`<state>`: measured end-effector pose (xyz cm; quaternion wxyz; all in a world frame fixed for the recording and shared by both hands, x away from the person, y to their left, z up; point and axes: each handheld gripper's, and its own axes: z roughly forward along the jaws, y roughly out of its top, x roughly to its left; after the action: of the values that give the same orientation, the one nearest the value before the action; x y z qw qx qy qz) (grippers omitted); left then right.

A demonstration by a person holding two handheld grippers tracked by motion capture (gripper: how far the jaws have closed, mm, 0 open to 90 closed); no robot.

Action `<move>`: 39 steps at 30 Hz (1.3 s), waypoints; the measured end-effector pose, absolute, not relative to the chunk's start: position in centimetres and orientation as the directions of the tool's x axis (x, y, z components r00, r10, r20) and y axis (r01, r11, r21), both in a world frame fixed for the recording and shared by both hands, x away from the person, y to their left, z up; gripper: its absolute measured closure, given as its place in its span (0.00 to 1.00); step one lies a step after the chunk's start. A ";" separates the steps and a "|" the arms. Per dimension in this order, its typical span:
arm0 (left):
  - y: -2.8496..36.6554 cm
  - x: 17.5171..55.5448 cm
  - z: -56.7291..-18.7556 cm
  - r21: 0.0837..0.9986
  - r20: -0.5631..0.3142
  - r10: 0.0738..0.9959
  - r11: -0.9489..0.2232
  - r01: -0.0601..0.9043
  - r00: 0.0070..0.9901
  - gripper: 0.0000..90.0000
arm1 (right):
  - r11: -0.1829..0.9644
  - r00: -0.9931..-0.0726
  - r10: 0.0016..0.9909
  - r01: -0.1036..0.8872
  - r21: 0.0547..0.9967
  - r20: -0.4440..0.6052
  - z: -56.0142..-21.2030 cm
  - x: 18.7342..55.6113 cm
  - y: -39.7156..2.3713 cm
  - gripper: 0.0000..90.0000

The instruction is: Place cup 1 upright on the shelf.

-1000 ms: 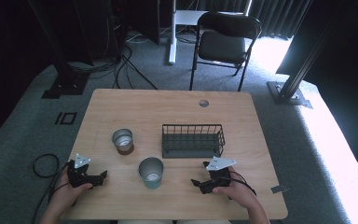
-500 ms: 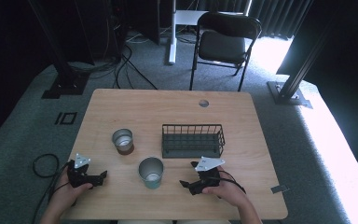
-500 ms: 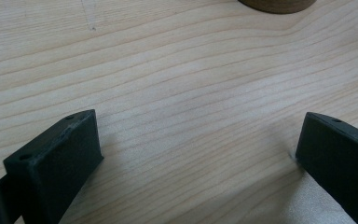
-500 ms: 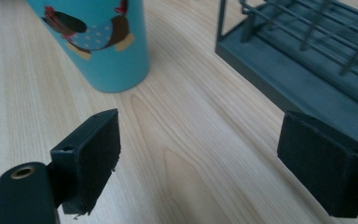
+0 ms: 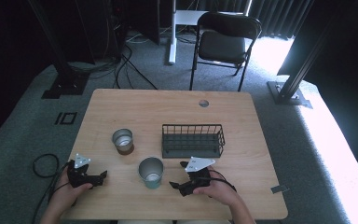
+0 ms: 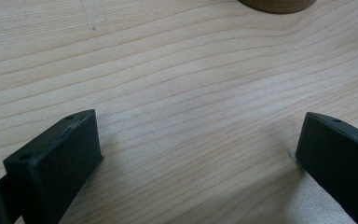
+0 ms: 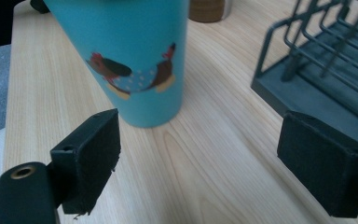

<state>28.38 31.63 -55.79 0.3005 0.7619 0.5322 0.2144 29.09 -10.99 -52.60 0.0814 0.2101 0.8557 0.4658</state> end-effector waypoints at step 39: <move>31.6 28.4 -55.8 0.686 0.007 0.940 -0.253 0.682 0.341 0.01 | 0.425 -0.949 0.314 0.179 0.887 0.041 -52.6 28.9 -5.4 0.14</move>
<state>28.38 31.63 -55.79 0.3007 0.7618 0.5323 0.2144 28.89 -5.37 -52.58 0.0651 0.1464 0.8417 0.5157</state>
